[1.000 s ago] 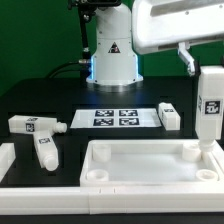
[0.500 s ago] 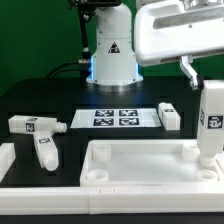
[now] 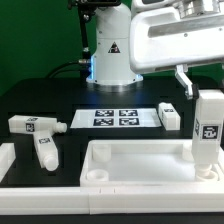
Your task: Assemble desk
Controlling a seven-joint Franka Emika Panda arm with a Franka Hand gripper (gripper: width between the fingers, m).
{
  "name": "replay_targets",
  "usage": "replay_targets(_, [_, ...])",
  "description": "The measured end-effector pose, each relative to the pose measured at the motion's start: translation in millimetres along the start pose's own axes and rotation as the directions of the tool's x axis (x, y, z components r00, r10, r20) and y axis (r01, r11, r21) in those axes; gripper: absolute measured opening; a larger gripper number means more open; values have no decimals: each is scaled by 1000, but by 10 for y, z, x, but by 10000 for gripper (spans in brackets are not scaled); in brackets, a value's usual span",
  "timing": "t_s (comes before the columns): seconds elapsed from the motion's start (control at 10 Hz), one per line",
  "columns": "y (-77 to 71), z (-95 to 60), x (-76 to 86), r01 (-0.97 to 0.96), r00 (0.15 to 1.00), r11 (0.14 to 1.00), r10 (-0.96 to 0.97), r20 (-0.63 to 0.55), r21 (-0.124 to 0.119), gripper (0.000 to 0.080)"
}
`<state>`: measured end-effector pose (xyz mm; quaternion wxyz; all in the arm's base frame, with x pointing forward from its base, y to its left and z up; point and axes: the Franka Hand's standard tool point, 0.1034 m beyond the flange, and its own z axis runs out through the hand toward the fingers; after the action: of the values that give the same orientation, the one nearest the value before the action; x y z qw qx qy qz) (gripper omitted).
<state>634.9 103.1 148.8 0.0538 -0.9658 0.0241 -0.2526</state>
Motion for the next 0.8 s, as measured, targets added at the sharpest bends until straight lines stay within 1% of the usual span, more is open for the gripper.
replay_targets(0.1, [-10, 22, 4, -8, 1000, 1000, 8, -2, 2, 285])
replay_targets(0.5, [-61, 89, -88, -23, 1000, 1000, 23, 12, 8, 285])
replay_targets(0.7, [-61, 97, -84, -22, 1000, 1000, 22, -22, 12, 285])
replay_targets(0.8, [-59, 123, -134, -20, 1000, 1000, 21, -20, 11, 285])
